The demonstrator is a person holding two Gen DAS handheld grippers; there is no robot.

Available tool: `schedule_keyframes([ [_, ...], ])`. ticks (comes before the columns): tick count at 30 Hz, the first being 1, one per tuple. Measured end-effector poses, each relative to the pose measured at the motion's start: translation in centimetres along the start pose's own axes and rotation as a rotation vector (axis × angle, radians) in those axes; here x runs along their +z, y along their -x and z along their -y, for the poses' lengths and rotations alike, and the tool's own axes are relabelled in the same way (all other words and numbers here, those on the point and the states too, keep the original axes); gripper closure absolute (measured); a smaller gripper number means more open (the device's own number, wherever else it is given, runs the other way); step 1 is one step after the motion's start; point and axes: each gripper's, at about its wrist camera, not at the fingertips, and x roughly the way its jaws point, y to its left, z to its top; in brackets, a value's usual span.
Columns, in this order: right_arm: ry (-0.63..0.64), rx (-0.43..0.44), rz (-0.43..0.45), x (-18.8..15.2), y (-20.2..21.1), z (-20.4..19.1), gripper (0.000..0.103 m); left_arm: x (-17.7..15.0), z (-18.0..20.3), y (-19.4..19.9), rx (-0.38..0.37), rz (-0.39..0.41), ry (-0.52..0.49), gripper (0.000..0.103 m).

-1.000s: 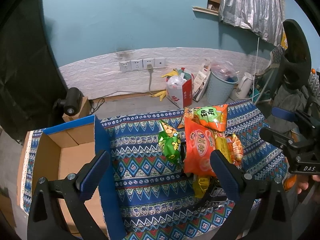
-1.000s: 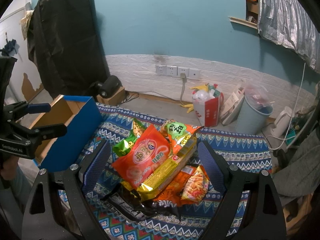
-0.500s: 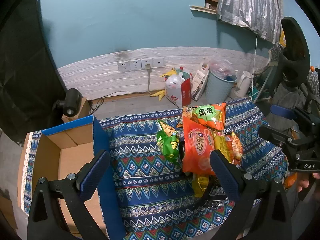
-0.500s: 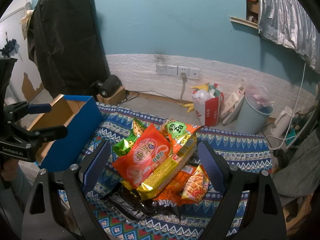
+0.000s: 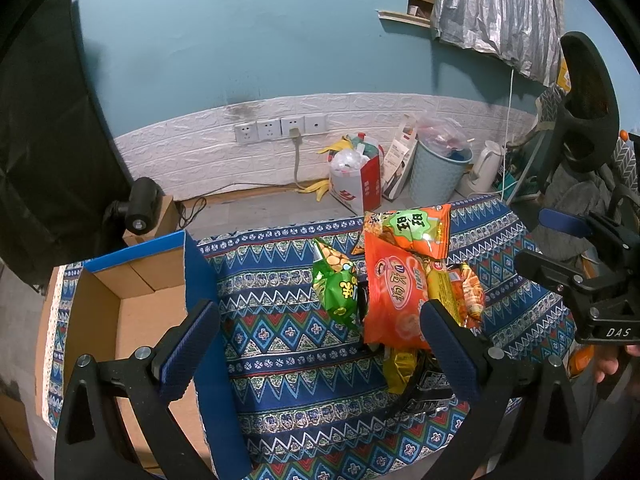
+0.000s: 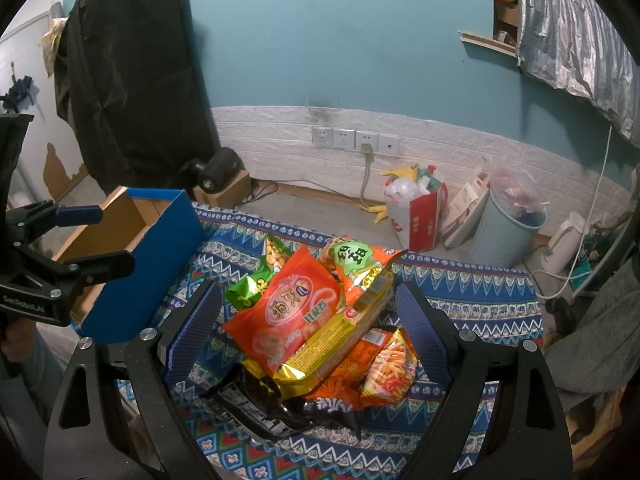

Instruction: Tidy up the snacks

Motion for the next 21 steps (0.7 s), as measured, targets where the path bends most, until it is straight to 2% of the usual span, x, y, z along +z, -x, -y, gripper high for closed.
schedule_keyframes([
  [21,0.000,0.000,-0.002,0.01,-0.03,-0.01,0.016,0.00,0.17,0.03,0.000,0.002,-0.001,0.002],
])
